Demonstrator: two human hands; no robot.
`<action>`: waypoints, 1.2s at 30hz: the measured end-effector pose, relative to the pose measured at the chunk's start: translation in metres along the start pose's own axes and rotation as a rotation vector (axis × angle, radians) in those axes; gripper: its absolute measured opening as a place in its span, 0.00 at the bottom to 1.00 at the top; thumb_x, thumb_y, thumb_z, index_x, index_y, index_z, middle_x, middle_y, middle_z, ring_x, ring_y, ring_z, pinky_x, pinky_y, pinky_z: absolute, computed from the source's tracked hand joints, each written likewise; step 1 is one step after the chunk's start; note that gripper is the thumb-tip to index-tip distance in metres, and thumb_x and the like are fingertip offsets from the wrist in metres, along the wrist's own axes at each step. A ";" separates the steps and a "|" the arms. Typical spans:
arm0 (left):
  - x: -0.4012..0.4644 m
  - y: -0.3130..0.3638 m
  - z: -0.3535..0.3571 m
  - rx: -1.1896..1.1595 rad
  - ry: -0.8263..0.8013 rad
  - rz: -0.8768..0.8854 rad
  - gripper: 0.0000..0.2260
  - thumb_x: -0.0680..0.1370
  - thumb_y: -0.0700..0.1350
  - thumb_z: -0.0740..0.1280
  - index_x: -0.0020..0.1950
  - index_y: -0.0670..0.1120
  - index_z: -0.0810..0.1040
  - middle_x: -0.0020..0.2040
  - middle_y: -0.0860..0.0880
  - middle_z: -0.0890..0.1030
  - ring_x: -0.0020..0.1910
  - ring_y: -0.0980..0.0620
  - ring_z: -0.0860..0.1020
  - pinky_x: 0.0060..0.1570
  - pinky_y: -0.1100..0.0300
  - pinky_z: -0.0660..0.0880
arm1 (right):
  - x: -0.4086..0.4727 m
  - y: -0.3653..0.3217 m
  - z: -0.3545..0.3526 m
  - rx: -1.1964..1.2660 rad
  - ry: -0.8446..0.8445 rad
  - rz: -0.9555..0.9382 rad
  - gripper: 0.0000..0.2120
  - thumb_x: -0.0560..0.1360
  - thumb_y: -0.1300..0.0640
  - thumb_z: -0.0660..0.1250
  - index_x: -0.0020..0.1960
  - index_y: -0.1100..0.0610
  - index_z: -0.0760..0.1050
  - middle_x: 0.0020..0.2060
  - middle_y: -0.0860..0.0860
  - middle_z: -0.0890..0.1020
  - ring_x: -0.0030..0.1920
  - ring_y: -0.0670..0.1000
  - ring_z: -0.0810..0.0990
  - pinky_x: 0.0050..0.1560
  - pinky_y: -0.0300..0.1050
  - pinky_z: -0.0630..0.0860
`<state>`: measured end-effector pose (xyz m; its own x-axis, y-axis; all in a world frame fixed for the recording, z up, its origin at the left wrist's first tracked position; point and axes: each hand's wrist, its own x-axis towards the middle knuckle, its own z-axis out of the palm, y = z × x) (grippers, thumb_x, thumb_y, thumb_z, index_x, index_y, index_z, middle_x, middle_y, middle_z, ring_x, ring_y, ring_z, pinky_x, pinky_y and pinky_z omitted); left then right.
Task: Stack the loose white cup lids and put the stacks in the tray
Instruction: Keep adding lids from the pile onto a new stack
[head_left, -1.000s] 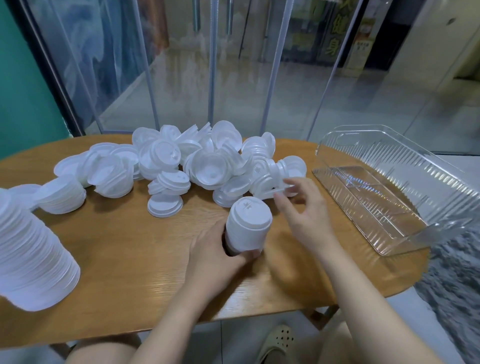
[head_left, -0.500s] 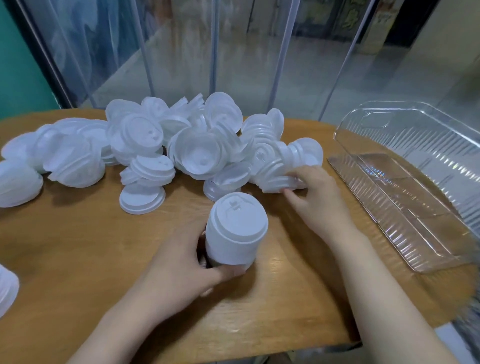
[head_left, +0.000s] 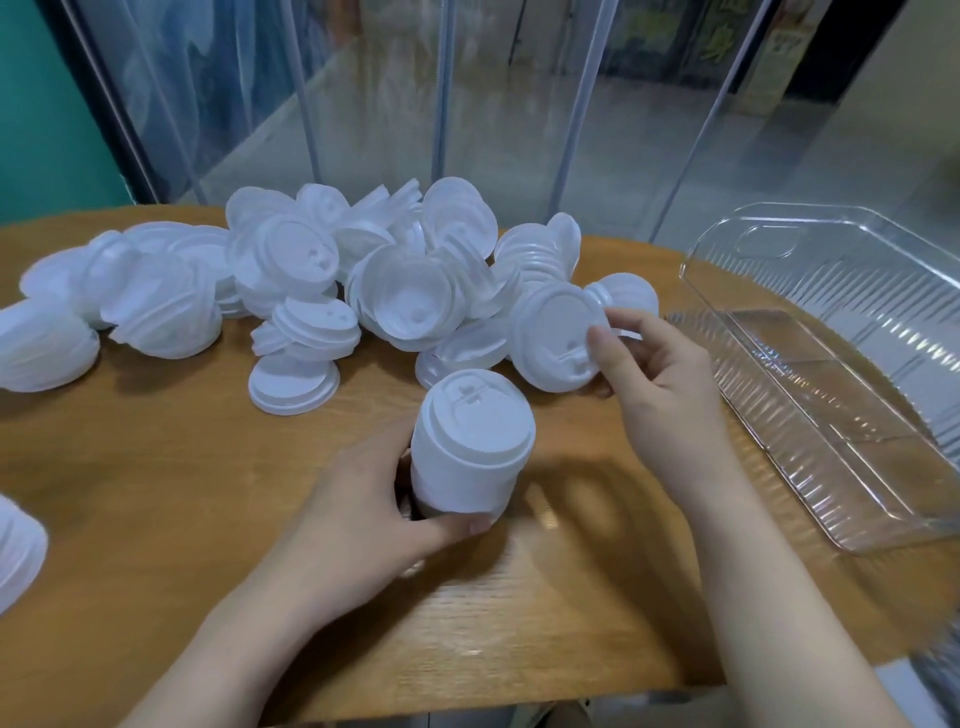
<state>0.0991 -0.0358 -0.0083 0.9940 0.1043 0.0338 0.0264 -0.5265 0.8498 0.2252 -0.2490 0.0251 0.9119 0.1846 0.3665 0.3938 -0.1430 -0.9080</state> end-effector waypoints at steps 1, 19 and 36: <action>0.000 0.000 0.000 0.000 0.003 0.004 0.23 0.66 0.57 0.83 0.57 0.64 0.77 0.49 0.67 0.82 0.45 0.66 0.79 0.41 0.69 0.71 | 0.000 -0.004 0.001 0.015 -0.004 -0.004 0.03 0.82 0.55 0.68 0.54 0.50 0.81 0.33 0.47 0.83 0.33 0.47 0.78 0.41 0.44 0.75; 0.004 0.001 0.000 -0.022 -0.024 -0.008 0.23 0.66 0.58 0.82 0.57 0.63 0.78 0.52 0.62 0.84 0.50 0.59 0.81 0.52 0.48 0.80 | -0.014 -0.026 0.026 -0.090 -0.230 0.032 0.10 0.78 0.45 0.69 0.48 0.51 0.84 0.27 0.58 0.74 0.29 0.50 0.71 0.33 0.52 0.70; 0.007 0.003 0.007 -0.126 0.166 0.130 0.37 0.63 0.63 0.81 0.70 0.62 0.73 0.63 0.65 0.79 0.66 0.61 0.75 0.65 0.64 0.71 | -0.016 -0.027 0.026 -0.135 -0.251 0.085 0.10 0.73 0.44 0.72 0.44 0.50 0.85 0.31 0.61 0.79 0.30 0.49 0.73 0.33 0.44 0.70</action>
<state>0.1068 -0.0424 -0.0087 0.9568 0.1848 0.2246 -0.1248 -0.4365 0.8910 0.1966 -0.2230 0.0383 0.8920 0.3985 0.2133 0.3442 -0.2931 -0.8920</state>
